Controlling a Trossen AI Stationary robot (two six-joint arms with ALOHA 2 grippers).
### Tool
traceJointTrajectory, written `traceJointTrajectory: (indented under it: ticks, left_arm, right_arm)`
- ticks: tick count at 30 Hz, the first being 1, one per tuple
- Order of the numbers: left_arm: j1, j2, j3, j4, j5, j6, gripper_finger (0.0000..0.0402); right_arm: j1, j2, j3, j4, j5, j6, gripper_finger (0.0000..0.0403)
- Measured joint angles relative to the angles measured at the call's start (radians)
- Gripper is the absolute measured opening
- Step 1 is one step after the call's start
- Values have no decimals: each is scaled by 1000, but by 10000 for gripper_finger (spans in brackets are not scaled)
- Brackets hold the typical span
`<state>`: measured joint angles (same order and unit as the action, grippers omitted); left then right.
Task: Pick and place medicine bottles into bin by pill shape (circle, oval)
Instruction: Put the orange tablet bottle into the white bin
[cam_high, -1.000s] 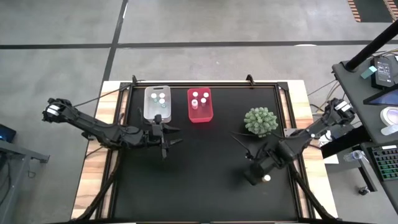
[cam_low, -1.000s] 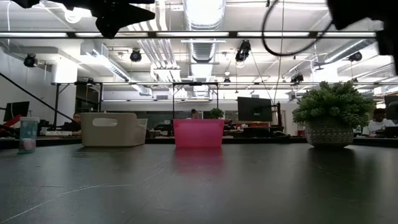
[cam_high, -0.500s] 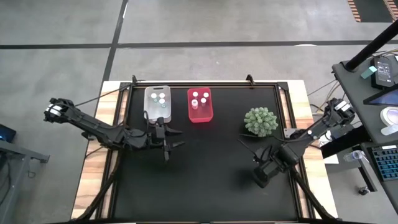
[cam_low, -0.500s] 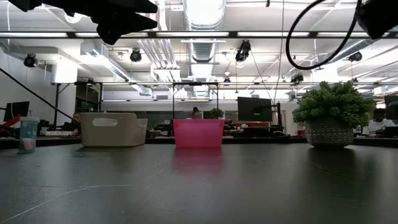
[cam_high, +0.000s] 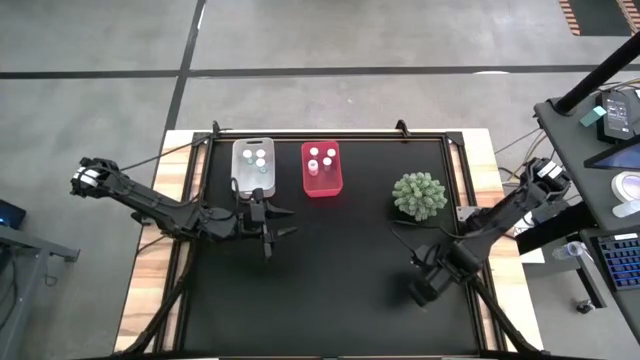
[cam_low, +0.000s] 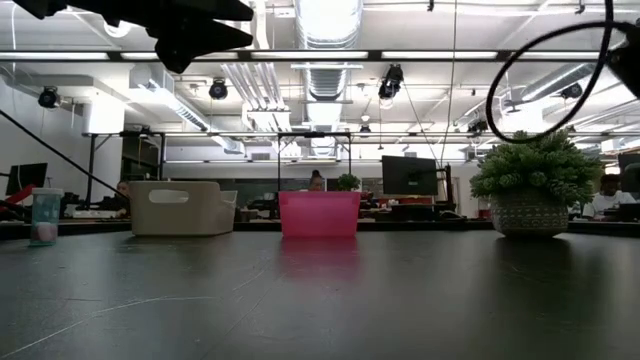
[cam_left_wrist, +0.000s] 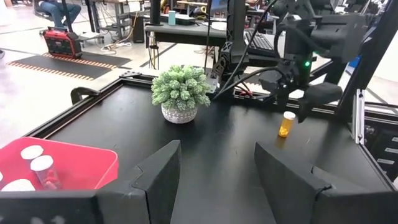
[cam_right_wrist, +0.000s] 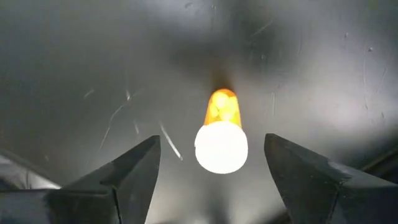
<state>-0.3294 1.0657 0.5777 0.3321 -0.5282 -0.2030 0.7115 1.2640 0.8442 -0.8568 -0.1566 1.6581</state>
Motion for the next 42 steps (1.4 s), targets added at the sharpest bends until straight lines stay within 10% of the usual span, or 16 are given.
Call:
traceJointTrajectory:
  ticks: [14,42]
  left_arm:
    - [0,0,0,0,0,1,191]
    - [0,0,0,0,0,1,191]
  right_arm:
    - [0,0,-38,31,0,34,182]
    - [0,0,-38,34,21,45,176]
